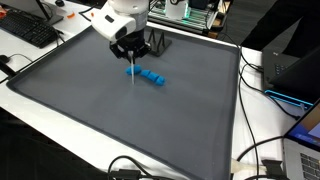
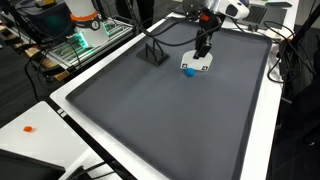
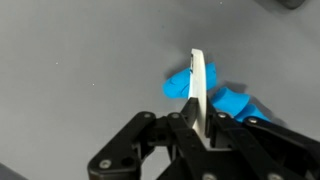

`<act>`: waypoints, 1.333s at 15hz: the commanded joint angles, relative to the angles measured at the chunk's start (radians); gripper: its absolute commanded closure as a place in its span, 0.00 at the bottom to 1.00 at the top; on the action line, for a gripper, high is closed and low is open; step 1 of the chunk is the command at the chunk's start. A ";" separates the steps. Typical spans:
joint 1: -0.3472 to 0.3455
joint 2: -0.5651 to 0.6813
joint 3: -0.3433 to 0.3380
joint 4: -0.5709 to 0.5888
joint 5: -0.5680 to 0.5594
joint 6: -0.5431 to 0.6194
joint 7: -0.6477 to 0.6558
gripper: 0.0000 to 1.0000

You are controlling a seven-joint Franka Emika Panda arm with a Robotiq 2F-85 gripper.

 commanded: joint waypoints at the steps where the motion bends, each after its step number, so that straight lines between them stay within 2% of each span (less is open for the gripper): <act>1: -0.029 0.020 0.011 -0.020 -0.026 0.030 -0.014 0.98; 9: -0.044 0.009 0.016 -0.077 -0.014 0.071 -0.012 0.98; 16: -0.067 -0.048 0.014 -0.167 -0.003 0.114 -0.010 0.98; 20: -0.069 -0.079 0.012 -0.198 -0.005 0.098 -0.004 0.98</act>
